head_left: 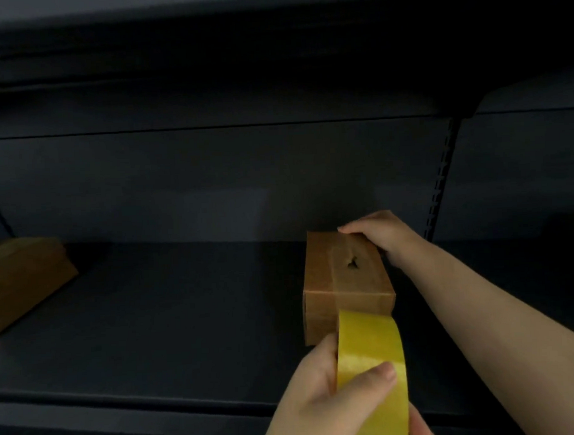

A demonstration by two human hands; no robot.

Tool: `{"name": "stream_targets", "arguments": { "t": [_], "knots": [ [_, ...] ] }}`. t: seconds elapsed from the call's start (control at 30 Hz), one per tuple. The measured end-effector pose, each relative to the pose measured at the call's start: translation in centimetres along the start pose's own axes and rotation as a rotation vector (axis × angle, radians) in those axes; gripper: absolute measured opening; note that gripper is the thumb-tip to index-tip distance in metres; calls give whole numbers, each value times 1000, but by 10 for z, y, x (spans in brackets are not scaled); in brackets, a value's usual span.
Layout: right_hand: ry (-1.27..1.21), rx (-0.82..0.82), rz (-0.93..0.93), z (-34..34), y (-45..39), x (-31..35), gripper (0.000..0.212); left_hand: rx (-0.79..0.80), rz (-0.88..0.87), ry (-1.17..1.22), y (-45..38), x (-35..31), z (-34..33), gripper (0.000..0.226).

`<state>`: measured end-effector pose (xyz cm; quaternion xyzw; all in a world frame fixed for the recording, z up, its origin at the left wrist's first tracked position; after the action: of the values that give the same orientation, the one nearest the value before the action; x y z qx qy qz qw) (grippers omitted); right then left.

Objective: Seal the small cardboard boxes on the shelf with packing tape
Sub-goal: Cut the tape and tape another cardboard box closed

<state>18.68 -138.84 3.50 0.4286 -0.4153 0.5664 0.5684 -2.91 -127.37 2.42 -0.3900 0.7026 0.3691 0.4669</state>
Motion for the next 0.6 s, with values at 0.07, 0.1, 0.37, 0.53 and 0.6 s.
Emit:
{"name": "stream_targets", "arguments": {
  "t": [0.07, 0.1, 0.37, 0.53, 0.6],
  "knots": [
    [29, 24, -74, -6, -2, -6, 13, 36, 17, 70, 1, 2, -4, 41],
    [78, 34, -98, -8, -2, -5, 10, 50, 21, 88, 2, 2, -6, 39],
    [832, 75, 396, -26, 44, 71, 65, 64, 24, 125, 6, 0, -2, 34],
    [1193, 358, 286, -71, 63, 30, 70, 40, -15, 81, 5, 2, 0, 32],
    [1138, 307, 219, -64, 44, 30, 67, 23, -8, 97, 5, 4, 1, 36]
  ]
}}
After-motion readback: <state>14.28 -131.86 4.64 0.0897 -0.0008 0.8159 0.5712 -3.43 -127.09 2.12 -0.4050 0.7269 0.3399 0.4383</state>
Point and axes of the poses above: each hand's wrist, its own y-axis away from the middle knuckle, its own z-axis out of the back of the hand, x = y × z, the point moved 9 cm from there along -y, towards the middle knuckle, and after that the axes turned 4 degrees about z, right-handed, at the moved point
